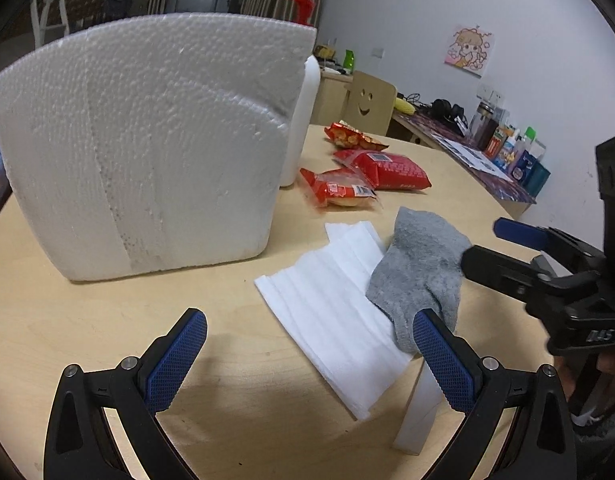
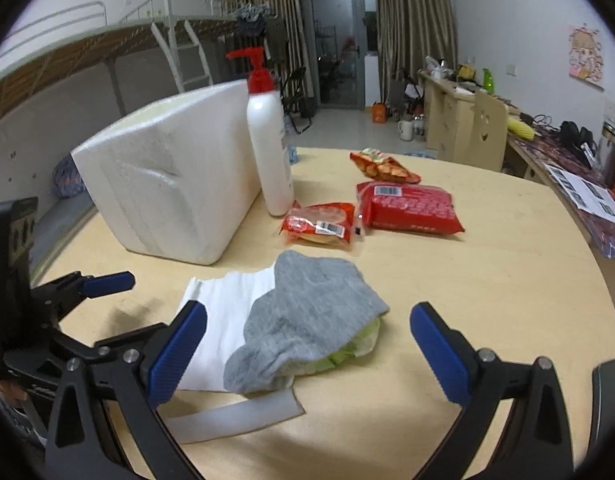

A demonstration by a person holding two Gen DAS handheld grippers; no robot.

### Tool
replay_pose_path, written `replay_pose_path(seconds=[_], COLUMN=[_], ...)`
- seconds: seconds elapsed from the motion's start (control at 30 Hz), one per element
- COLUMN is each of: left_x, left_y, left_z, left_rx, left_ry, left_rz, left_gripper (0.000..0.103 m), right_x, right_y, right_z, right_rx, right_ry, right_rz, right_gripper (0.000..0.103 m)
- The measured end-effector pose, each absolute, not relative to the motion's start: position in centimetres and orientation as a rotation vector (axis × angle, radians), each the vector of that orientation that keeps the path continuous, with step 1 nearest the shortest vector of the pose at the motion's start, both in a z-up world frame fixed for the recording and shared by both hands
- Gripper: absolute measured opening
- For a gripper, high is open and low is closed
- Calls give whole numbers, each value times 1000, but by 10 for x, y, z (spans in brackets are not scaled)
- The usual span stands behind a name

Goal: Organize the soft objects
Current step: 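Grasp the grey sock with right tool and lift it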

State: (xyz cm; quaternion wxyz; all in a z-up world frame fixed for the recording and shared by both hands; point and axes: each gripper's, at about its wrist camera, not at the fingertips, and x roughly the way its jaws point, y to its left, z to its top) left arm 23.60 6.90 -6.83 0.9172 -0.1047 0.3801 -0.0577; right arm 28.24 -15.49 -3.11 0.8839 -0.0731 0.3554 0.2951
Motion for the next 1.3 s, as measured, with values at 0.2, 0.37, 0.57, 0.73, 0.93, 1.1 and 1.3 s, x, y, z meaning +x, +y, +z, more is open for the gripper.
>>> replay_pose_path(seconds=[0.2,0.37,0.57,0.73,0.93,1.1,1.3], left_x=[237,239,239,240,238,237,238], left_y=[68,67,68,66,67,59,44], left_z=[-71,-72,-73,-73,-71,-70,-70], left_rx=[-216,-216,-223,-213,-213,-198,-167], left_ry=[800,808,809,811,797,796,806], left_rz=[-135,-136,-127,-123,-116,-130,-154], left_gripper=[103,103,103,103,103,103,103], right_x=[296,302,304,301,298,296,292], right_y=[-140,-134,-136,-140,-153,-172,-192], right_z=[-41,-50,-55,-54,-40,-25,-16], right_rx=[-208,-238,-258,-237,-156,-85,-40], right_ry=[775,803,830,820,784,746,715], right_rz=[641,642,624,640,657,652,632], right_gripper=[103,95,59,38,27,27,27])
